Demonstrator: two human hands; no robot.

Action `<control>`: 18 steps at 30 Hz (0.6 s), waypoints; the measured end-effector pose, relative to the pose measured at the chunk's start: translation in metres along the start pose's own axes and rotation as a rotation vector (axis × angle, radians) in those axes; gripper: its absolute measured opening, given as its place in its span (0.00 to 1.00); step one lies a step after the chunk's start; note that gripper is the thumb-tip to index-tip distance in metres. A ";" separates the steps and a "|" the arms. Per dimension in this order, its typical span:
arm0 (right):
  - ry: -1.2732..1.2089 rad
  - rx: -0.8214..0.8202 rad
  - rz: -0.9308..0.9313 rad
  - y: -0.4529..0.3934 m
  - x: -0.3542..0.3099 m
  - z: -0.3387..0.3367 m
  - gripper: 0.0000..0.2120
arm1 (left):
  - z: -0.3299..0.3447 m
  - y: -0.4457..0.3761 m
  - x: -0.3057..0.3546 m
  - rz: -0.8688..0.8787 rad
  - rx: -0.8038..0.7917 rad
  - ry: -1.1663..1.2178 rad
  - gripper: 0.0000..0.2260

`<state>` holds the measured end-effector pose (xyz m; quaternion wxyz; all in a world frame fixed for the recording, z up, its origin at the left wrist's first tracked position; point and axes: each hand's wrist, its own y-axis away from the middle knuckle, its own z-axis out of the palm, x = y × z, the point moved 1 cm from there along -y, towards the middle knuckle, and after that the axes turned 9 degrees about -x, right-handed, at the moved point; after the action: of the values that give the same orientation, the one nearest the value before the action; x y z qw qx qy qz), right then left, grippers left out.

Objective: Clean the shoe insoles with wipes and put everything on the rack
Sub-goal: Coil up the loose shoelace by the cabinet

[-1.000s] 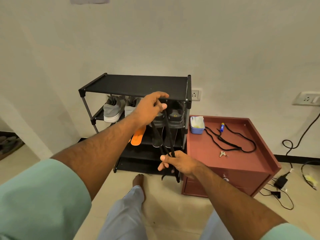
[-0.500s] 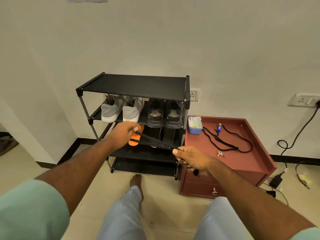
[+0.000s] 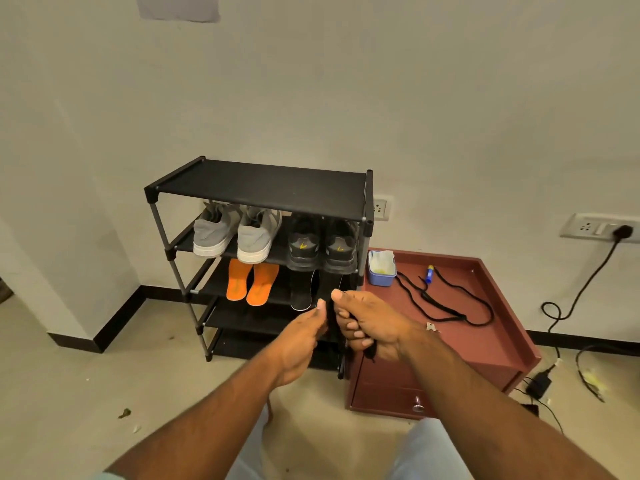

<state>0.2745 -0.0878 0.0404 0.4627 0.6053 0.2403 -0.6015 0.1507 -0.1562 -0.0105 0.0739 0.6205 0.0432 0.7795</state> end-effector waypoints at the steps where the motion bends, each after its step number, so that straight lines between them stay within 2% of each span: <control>1: -0.039 0.028 -0.022 0.000 -0.001 0.001 0.18 | 0.000 -0.002 -0.003 0.023 -0.008 0.053 0.19; 3: -0.125 0.102 -0.064 -0.002 -0.001 0.001 0.18 | 0.003 -0.005 -0.005 0.068 -0.006 0.055 0.21; 7: -0.297 0.206 -0.076 0.001 -0.002 0.000 0.18 | -0.005 -0.009 -0.004 0.101 0.127 -0.044 0.16; 10: -0.364 0.101 -0.015 0.012 0.000 0.004 0.19 | -0.020 -0.011 0.001 0.097 0.172 -0.077 0.15; 13: -0.348 -0.024 0.033 0.021 -0.001 0.008 0.14 | -0.033 -0.015 0.003 0.098 0.189 -0.133 0.14; 18: -0.347 0.027 -0.044 0.018 -0.006 0.005 0.11 | -0.037 -0.016 -0.007 0.112 0.182 -0.160 0.14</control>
<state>0.2862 -0.0991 0.0519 0.4759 0.4933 0.1620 -0.7099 0.1174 -0.1407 -0.0281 -0.0230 0.6862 0.0731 0.7234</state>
